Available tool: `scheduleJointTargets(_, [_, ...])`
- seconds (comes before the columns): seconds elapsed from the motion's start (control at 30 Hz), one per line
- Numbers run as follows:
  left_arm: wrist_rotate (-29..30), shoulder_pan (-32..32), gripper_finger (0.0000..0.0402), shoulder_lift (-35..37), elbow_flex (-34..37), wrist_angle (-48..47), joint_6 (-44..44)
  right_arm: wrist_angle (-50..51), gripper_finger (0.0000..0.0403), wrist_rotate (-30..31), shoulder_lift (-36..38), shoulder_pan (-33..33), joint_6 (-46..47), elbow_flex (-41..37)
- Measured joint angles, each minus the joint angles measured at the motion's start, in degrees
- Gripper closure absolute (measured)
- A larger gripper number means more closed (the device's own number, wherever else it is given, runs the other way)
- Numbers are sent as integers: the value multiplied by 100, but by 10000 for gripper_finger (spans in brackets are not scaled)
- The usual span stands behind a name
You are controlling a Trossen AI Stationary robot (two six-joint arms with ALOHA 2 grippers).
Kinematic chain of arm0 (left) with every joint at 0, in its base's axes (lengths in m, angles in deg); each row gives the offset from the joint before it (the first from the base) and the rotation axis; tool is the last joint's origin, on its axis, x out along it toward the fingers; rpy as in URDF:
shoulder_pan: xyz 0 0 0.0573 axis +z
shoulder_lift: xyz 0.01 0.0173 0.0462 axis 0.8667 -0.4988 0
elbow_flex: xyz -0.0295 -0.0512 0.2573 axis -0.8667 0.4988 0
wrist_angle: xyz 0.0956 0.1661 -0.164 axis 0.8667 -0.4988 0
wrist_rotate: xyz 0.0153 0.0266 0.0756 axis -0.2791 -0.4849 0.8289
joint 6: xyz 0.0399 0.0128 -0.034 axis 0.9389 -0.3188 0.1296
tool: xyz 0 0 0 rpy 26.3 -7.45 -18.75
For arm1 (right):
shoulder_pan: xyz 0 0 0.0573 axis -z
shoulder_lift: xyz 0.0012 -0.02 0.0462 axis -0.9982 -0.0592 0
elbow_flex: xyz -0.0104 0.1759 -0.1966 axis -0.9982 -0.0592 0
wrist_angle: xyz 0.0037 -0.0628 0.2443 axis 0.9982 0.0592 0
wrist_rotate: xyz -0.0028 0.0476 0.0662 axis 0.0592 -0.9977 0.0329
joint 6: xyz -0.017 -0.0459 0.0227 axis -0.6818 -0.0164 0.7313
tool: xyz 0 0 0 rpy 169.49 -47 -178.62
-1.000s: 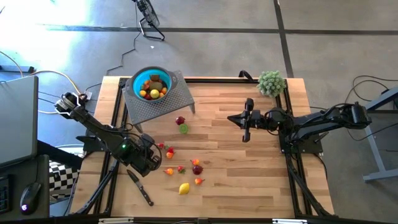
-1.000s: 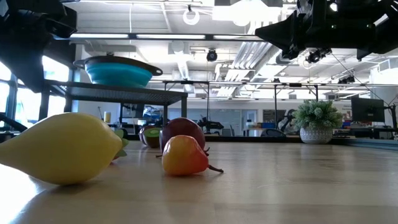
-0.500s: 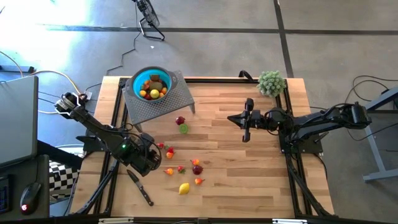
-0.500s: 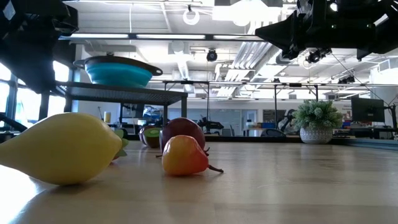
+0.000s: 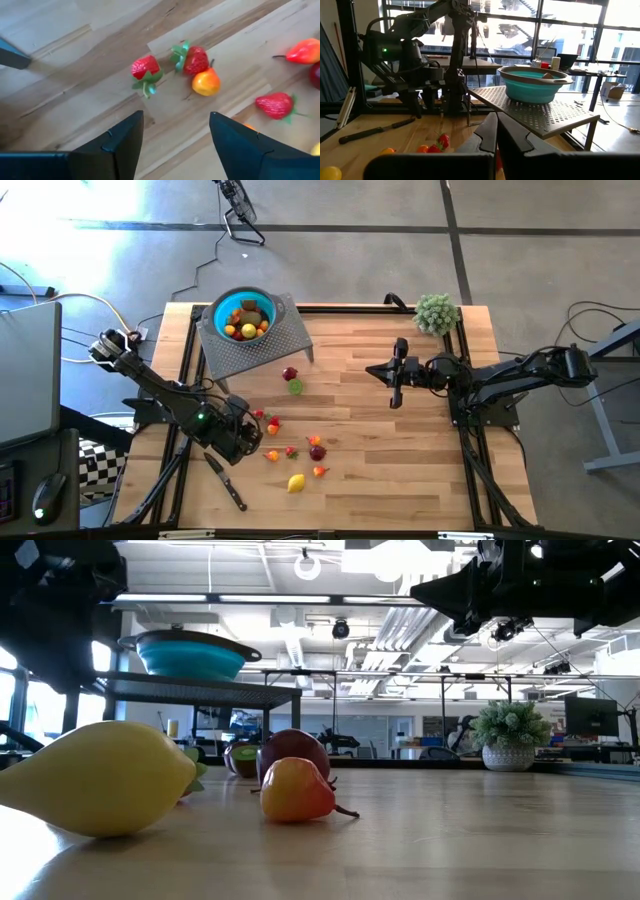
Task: Pick & Place Fruit
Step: Put the red strawberry into the blue strainer bowl on the shelf
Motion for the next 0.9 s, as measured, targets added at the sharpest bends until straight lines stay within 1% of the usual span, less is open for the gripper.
scheduleJointTargets(0.3, [-6, 0, 179, -501, 0, -82, -192, 1, 401, 0, 0, -1, 0, 0])
scheduleJointTargets(0.57, [-13, 19, 179, -573, 0, -254, -308, 1, 401, 0, 0, 0, 0, 0])
scheduleJointTargets(0.9, [48, 427, 179, -683, 2, -40, -318, -1, 401, -2, 0, -2, 0, 0])
